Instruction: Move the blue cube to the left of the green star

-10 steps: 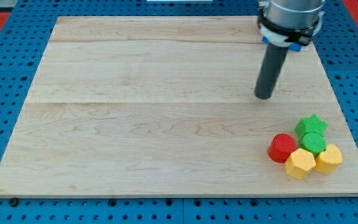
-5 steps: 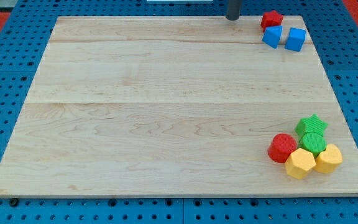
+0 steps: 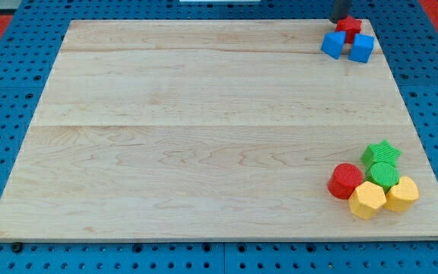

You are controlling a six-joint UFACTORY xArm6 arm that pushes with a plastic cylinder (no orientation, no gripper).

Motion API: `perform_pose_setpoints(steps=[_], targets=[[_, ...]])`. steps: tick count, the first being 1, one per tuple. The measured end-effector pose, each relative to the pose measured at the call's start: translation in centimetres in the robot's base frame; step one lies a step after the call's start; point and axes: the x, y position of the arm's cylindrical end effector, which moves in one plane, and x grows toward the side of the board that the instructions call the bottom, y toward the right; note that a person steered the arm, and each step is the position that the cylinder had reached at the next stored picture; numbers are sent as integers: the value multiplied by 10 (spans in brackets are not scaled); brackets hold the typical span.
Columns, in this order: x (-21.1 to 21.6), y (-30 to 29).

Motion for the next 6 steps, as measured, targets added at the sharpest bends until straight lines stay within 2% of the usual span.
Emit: perform_pose_setpoints(steps=[2,6], targets=[[2,81],[110,-15]])
